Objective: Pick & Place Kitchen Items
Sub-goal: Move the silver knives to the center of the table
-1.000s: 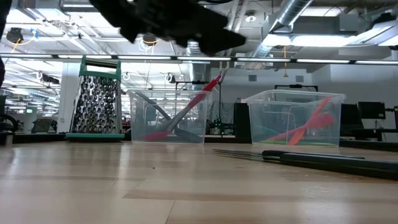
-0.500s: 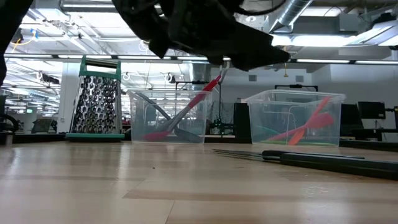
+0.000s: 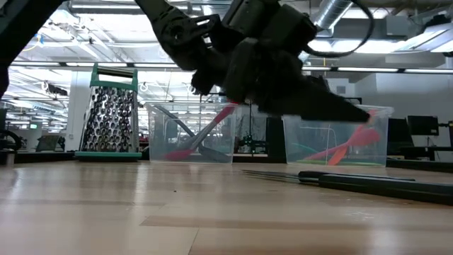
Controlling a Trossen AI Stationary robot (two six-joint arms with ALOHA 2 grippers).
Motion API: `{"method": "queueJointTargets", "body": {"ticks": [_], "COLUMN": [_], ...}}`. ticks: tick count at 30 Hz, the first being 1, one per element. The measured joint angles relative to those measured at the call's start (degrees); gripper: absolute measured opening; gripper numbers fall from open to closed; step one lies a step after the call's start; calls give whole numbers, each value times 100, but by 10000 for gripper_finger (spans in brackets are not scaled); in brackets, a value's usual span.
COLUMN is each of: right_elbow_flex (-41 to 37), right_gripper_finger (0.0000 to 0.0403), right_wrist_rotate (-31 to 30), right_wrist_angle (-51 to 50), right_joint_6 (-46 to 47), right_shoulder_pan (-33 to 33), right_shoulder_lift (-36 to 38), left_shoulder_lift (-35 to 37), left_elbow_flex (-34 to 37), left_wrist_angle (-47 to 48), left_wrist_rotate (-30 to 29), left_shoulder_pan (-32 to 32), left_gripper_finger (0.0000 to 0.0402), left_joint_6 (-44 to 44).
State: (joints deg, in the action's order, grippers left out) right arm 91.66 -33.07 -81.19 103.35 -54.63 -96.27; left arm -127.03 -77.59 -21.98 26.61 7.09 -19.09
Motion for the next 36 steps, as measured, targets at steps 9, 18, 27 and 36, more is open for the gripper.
{"method": "queueJointTargets", "body": {"ticks": [9,18,27,36], "right_elbow_flex": [0,0,0,0], "right_gripper_finger": [200,196,194,191], "right_wrist_rotate": [-1,-1,1,-1], "right_wrist_angle": [-20,21,22,22], "right_joint_6": [-44,-44,-94,-152], "right_shoulder_pan": [0,0,0,0], "right_shoulder_lift": [-1,-2,-2,-2], "left_shoulder_lift": [-170,-224,-214,-123], "left_elbow_flex": [-335,-351,-349,-131], "left_wrist_angle": [804,911,1364,1523], "left_wrist_rotate": [-1177,-967,-1308,-2030], "left_shoulder_pan": [151,131,-60,-380], "left_gripper_finger": [290,290,289,285], "left_joint_6": [-457,-157,-138,-59]}}
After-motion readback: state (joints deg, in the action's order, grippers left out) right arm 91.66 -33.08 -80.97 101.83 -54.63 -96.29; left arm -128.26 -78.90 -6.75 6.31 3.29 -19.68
